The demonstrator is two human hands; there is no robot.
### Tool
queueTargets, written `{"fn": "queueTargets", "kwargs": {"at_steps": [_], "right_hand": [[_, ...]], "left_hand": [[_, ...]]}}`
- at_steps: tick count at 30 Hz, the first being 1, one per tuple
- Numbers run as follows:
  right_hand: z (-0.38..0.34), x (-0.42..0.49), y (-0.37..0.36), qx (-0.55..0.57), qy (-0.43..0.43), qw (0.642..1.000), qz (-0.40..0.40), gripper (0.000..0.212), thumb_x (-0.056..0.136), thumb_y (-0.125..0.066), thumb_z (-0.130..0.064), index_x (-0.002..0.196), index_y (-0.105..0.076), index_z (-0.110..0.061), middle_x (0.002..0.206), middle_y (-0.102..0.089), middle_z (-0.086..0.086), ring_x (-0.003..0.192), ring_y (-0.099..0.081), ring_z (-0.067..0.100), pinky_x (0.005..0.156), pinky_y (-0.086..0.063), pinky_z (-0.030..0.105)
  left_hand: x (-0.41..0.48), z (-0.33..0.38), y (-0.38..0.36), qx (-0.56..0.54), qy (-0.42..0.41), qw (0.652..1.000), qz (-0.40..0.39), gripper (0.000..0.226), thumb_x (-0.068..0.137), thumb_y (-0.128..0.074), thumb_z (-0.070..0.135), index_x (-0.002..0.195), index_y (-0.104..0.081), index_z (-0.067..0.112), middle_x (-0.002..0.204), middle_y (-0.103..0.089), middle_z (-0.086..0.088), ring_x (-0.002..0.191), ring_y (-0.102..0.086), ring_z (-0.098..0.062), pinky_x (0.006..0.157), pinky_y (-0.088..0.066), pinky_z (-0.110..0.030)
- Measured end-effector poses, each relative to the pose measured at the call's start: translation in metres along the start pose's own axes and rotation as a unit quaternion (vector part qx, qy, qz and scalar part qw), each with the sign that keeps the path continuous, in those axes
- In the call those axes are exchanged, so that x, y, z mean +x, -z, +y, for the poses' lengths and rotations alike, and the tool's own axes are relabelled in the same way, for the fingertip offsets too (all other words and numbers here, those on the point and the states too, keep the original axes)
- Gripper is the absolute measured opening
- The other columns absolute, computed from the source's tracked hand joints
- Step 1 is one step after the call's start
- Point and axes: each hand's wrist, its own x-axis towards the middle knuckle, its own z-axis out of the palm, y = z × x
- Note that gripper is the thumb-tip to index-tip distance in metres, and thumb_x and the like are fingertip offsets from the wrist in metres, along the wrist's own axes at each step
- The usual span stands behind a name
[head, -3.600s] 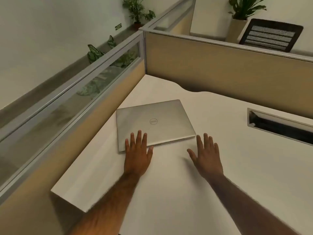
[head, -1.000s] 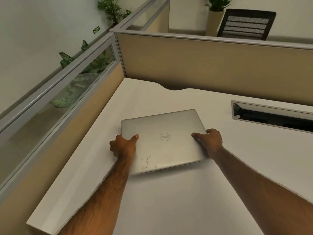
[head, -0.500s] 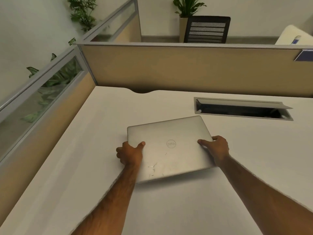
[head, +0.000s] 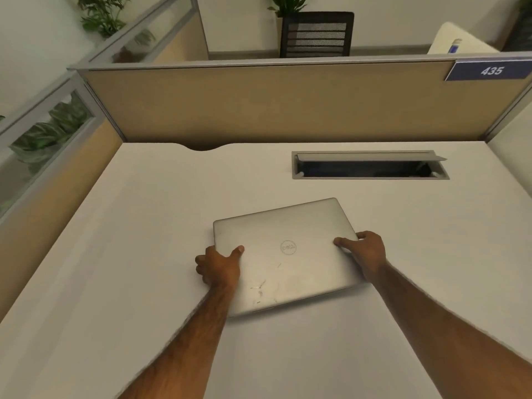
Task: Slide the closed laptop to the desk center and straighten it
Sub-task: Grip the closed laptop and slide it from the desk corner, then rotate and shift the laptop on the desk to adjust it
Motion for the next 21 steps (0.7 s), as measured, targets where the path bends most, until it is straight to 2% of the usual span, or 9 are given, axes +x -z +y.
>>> {"fn": "queueTargets", "kwargs": {"at_steps": [4,9,15,18,21], "right_hand": [[0.002,0.003,0.008,-0.003,-0.005,1.000,-0.013,0.037,0.063,-0.093,-0.033,0.079,-0.064,-0.017,0.097,-0.075,0.010,0.094,-0.073,0.036,0.089,-0.061,0.056],[-0.001,0.006,0.010,-0.014,-0.003,1.000,-0.019,0.030,0.064,-0.091,-0.026,0.075,-0.064,-0.017,0.102,-0.076,0.016,0.098,-0.073,0.040,0.091,-0.060,0.057],[-0.003,0.010,0.009,-0.029,-0.004,0.999,-0.026,0.029,0.064,-0.089,-0.026,0.079,-0.068,-0.012,0.105,-0.076,0.018,0.101,-0.073,0.041,0.091,-0.061,0.057],[-0.006,0.013,0.008,-0.040,-0.006,0.999,-0.024,0.036,0.064,-0.088,-0.029,0.091,-0.072,-0.011,0.108,-0.076,0.015,0.103,-0.072,0.040,0.093,-0.060,0.055],[-0.010,0.018,0.007,-0.049,-0.003,0.999,-0.020,0.033,0.065,-0.088,-0.032,0.087,-0.070,-0.016,0.109,-0.075,0.013,0.105,-0.070,0.039,0.095,-0.059,0.054]], "left_hand": [[-0.001,0.003,-0.005,0.014,-0.009,1.000,-0.003,0.077,0.079,-0.078,0.049,0.134,-0.053,0.002,0.136,-0.046,-0.022,0.129,-0.044,-0.042,0.100,-0.048,-0.052],[0.005,0.006,-0.007,0.022,-0.029,0.999,-0.010,0.079,0.079,-0.078,0.049,0.136,-0.052,0.002,0.137,-0.046,-0.022,0.130,-0.043,-0.042,0.099,-0.047,-0.051],[0.009,0.000,-0.010,0.010,-0.032,0.999,-0.018,0.078,0.079,-0.078,0.048,0.137,-0.052,0.002,0.137,-0.046,-0.022,0.130,-0.042,-0.042,0.102,-0.048,-0.052],[0.007,-0.005,-0.011,0.009,-0.027,0.999,-0.021,0.077,0.079,-0.078,0.047,0.135,-0.052,0.001,0.137,-0.047,-0.022,0.130,-0.043,-0.042,0.101,-0.048,-0.051],[0.004,-0.009,-0.012,0.010,-0.025,0.999,-0.024,0.076,0.079,-0.079,0.045,0.134,-0.050,0.000,0.137,-0.046,-0.022,0.130,-0.043,-0.042,0.099,-0.047,-0.049]]}}
